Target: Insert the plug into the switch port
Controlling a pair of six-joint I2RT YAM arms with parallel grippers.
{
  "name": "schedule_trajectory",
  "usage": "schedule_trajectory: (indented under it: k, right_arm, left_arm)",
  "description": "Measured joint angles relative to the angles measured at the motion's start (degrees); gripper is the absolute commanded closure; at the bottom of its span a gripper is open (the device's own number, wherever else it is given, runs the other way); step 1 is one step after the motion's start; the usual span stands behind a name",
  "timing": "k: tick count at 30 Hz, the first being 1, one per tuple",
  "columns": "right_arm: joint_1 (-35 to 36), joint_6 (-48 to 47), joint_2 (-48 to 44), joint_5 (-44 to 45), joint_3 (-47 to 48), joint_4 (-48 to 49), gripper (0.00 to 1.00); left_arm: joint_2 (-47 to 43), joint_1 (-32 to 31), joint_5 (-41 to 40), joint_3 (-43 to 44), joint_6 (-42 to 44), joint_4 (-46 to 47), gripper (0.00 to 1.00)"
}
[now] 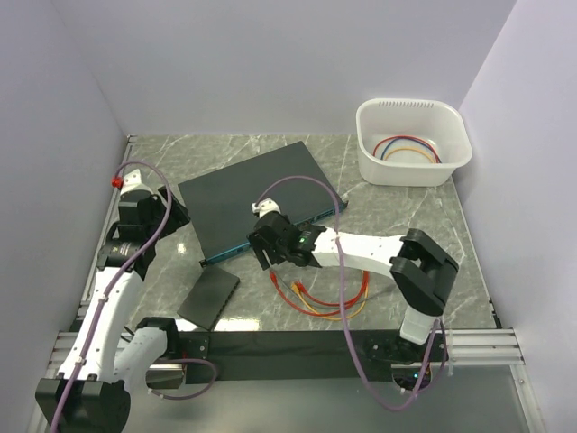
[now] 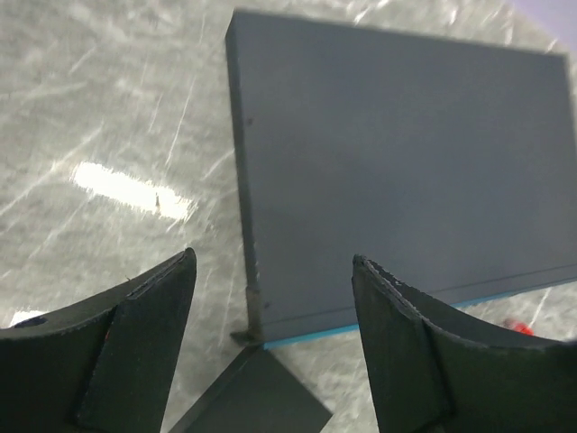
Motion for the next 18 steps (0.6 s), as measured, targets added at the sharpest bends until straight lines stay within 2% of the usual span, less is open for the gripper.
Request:
schedule_trajectory:
  k: [4, 12, 18]
  right_arm:
    - [-0.3, -0.2, 3.2, -2.4, 0.0, 0.6, 0.33]
    - [-0.3, -0.3, 7.8, -5.4, 0.1, 2.5, 0.39]
    - [-0.3, -0.7, 10.0, -6.5, 0.8, 3.9, 0.67]
  left_arm:
    - [0.2, 0.0, 0.3, 0.0, 0.3, -1.0, 0.24]
    - [-2.4, 0.0, 1.2, 0.0, 0.3, -1.0, 0.25]
    - [-2.4, 0.0, 1.3, 0.0, 0.3, -1.0, 0.25]
